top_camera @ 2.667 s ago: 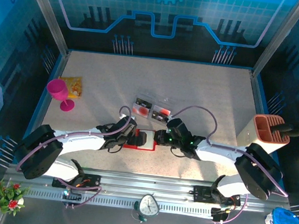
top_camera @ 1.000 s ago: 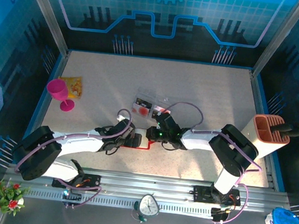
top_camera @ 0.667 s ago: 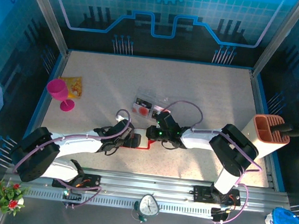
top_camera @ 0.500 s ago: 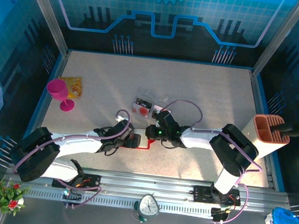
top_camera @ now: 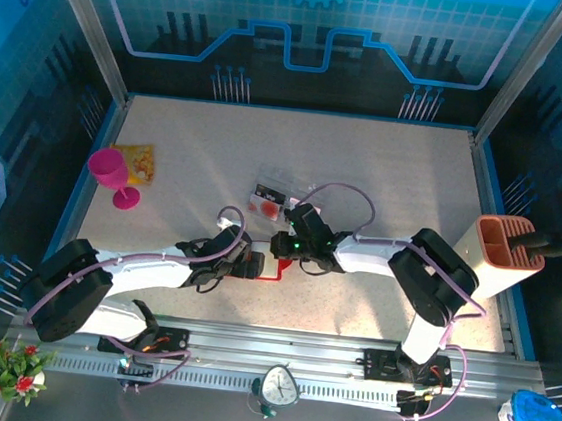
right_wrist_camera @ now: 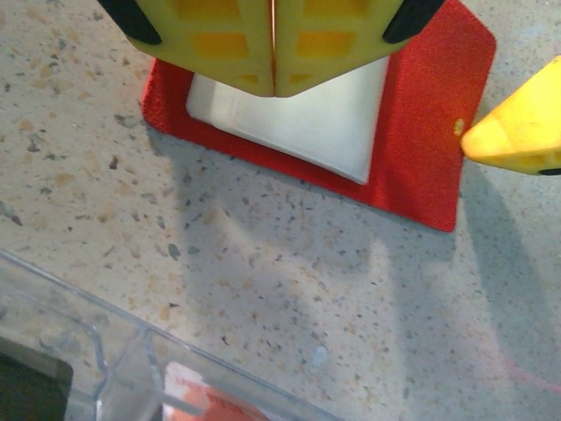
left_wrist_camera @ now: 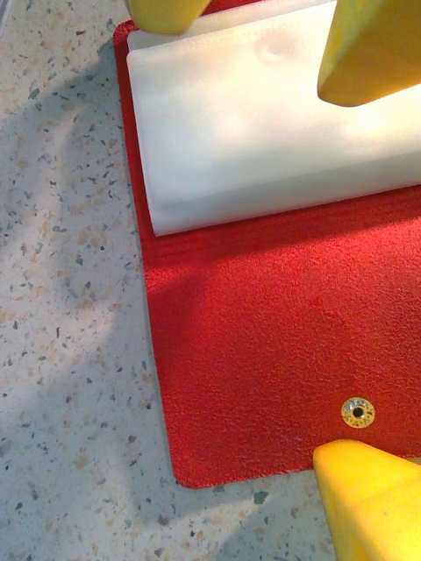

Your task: Put the credit cards into the card holder

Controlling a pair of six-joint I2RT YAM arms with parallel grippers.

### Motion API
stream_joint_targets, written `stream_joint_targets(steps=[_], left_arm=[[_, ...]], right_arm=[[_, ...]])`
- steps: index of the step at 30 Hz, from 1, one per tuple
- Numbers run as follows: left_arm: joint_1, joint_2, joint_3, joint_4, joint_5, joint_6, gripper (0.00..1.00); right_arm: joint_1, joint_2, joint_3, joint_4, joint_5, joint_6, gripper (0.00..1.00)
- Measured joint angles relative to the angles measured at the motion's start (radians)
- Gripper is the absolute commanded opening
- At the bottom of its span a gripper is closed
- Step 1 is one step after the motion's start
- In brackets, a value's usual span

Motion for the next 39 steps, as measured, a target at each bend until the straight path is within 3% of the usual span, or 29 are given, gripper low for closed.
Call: stream_joint_targets(steps=[17, 26, 34, 39], left_arm=[[0.0, 0.006, -0.002, 0.006, -0.007, 0.0, 0.98], [0.0, 0.029, -0.006, 0.024, -0.041, 0.01, 0.76], [0.0, 0.035, -0.008, 0.033, -0.05, 0.007, 0.75], [0.0, 0.022, -0.022, 0.049, -0.05, 0.005, 0.76]], right_arm=[[0.017, 0.068, 0.048, 0.023, -0.024, 0.002, 0.09], [0.018, 0.068, 0.048, 0.024, -0.045, 0.016, 0.11], [0.016, 0.027, 0.047, 0.021, -0.048, 0.032, 0.36], [0.014, -0.008, 0.026, 0.028, -0.048, 0.042, 0.43]])
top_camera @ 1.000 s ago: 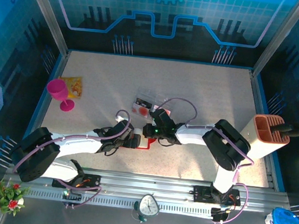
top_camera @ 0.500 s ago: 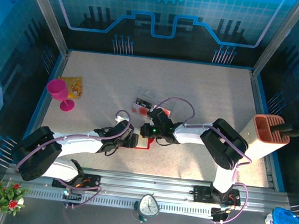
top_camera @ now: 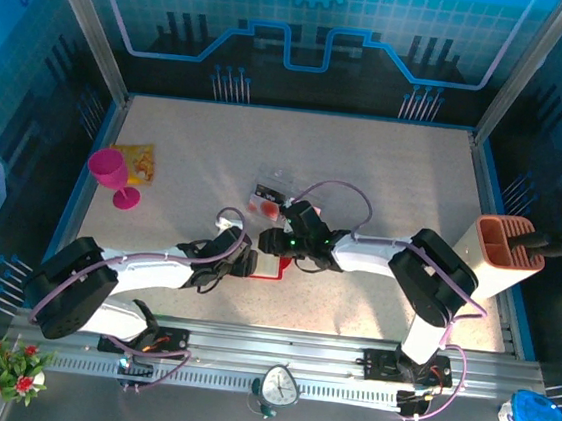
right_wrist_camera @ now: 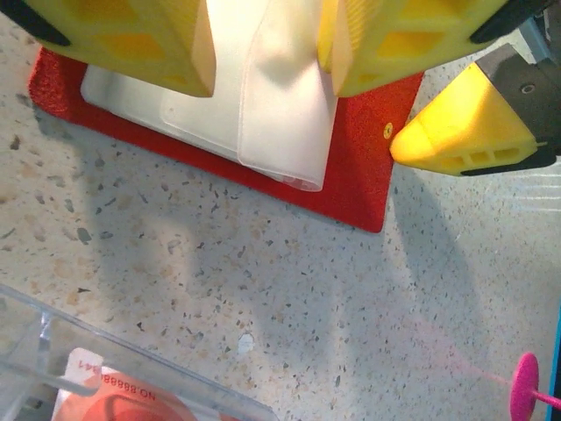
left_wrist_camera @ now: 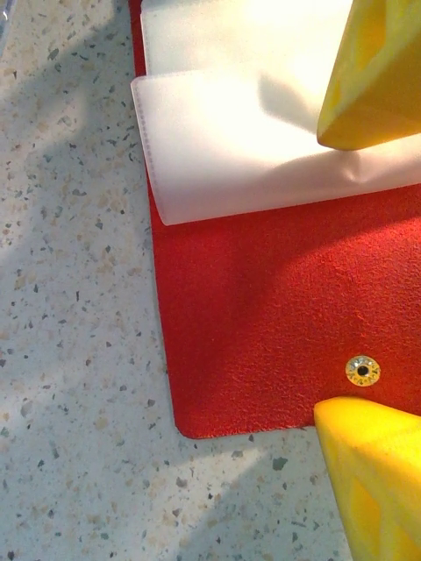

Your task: Put the credit cards into the card holder

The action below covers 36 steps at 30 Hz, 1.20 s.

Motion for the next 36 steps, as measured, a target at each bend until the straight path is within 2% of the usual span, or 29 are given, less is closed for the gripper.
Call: stream_joint_targets(steps=[8, 27, 30, 34, 36], left_arm=[[0.0, -0.028, -0.021, 0.014, 0.008, -0.006, 0.77], [0.0, -0.058, -0.04, 0.013, 0.01, -0.006, 0.78], [0.0, -0.073, -0.044, 0.004, 0.014, -0.009, 0.84], [0.0, -0.118, -0.044, -0.024, 0.017, -0.025, 0.97], [0.0, -0.16, -0.045, -0.051, 0.016, -0.034, 0.99]], right_arm=[[0.0, 0.013, -0.015, 0.017, -0.006, 0.02, 0.46], [-0.003, 0.083, 0.018, 0.087, -0.078, 0.05, 0.43], [-0.002, 0.084, 0.019, 0.087, -0.089, 0.053, 0.42], [0.0, 0.084, 0.026, 0.087, -0.105, 0.054, 0.42], [0.001, 0.084, 0.033, 0.087, -0.107, 0.061, 0.43]])
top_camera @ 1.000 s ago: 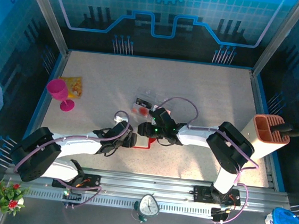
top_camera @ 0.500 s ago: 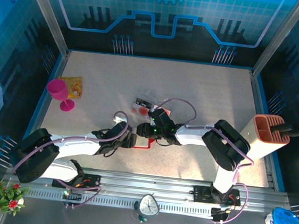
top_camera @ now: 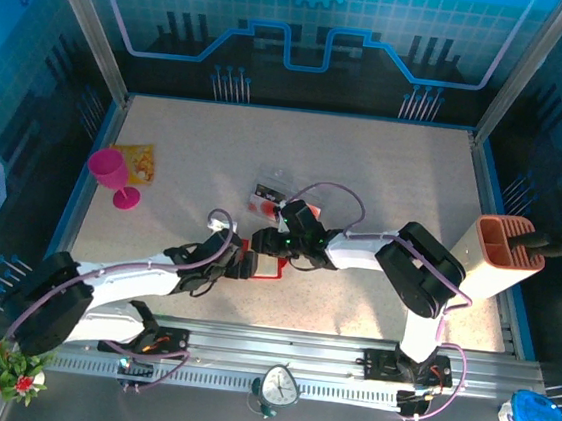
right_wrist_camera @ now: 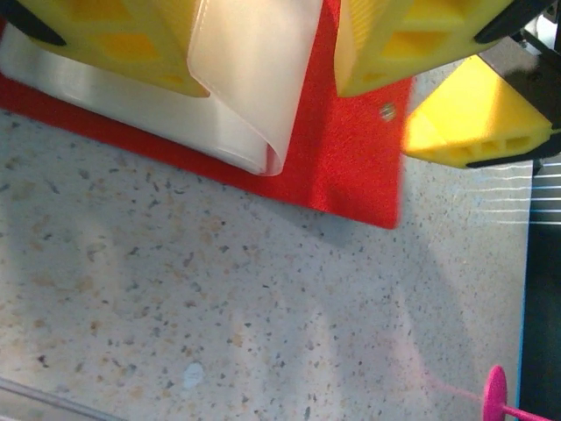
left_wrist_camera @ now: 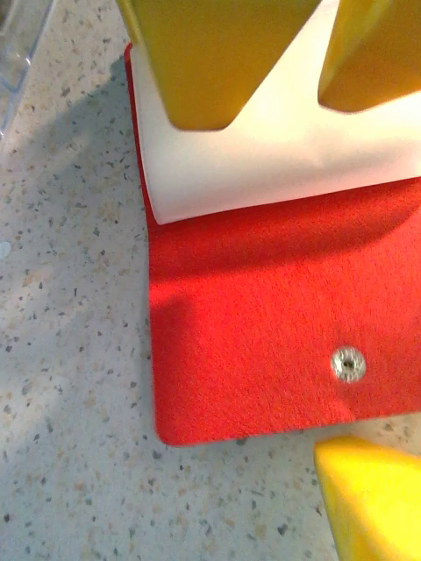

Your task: Put the credit cards into the card holder

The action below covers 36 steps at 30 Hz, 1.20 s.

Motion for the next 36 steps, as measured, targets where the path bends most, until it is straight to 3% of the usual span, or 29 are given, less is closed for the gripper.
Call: stream_joint_targets(steps=[14, 28, 36], left_arm=[[0.054, -0.349, -0.001, -0.216, -0.01, -0.074, 0.99], [0.106, -0.396, -0.001, -0.35, -0.009, -0.108, 0.99], [0.111, -0.398, -0.001, -0.354, 0.001, -0.129, 0.99]], right_arm=[[0.045, -0.011, 0.1, 0.0, 0.014, 0.051, 0.58], [0.086, 0.151, 0.184, 0.067, -0.003, 0.13, 0.59], [0.086, 0.166, 0.172, 0.107, -0.013, 0.163, 0.59]])
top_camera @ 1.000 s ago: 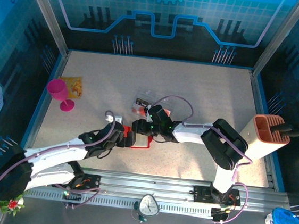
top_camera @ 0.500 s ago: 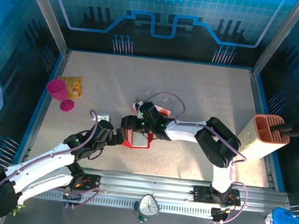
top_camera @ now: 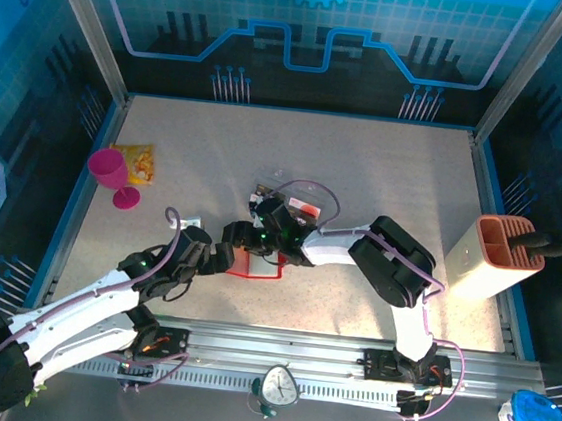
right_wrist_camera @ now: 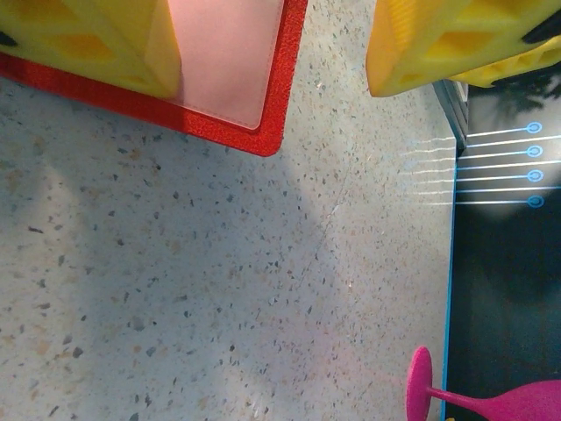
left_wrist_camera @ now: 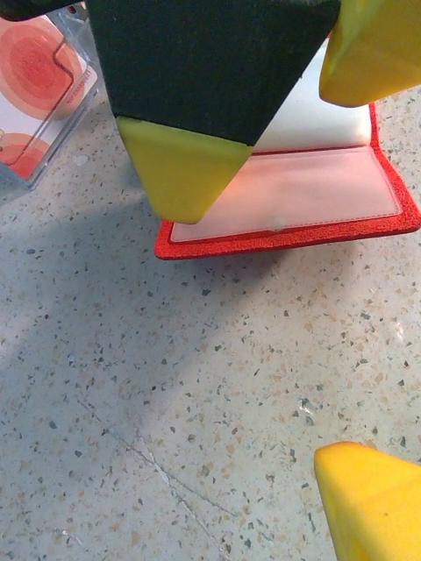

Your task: Put the credit cards into the card holder

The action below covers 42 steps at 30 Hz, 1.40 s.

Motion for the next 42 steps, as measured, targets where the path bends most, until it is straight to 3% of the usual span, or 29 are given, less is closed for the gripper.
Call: stream_joint_targets(steps=[9, 14, 18, 26, 32, 36, 39, 42], left_arm=[[0.009, 0.025, 0.008, 0.014, 0.074, 0.001, 0.99], [0.009, 0.039, 0.045, 0.046, 0.124, 0.003, 0.99], [0.029, 0.066, 0.076, 0.076, 0.086, -0.001, 0.99], [0.038, 0.165, 0.148, 0.117, 0.063, 0.007, 0.99], [0.038, 0.285, 0.206, 0.113, 0.063, 0.026, 0.99], [0.038, 0.343, 0.226, 0.098, 0.065, 0.033, 0.99], [0.038, 0.38, 0.232, 0.089, 0.072, 0.035, 0.99], [0.033, 0.41, 0.232, 0.088, 0.082, 0.037, 0.99]], right_arm=[[-0.003, -0.044, -0.065, 0.028, 0.01, 0.005, 0.59], [-0.03, -0.142, -0.126, 0.026, 0.023, 0.006, 0.59], [-0.06, -0.263, -0.2, -0.012, 0.013, -0.018, 0.58], [-0.1, -0.475, -0.264, -0.306, 0.119, -0.16, 0.59], [-0.1, -0.484, -0.241, -0.523, 0.235, -0.283, 0.59], [-0.099, -0.45, -0.229, -0.571, 0.269, -0.323, 0.58], [-0.099, -0.414, -0.227, -0.577, 0.279, -0.343, 0.52], [-0.099, -0.384, -0.227, -0.576, 0.286, -0.352, 0.37]])
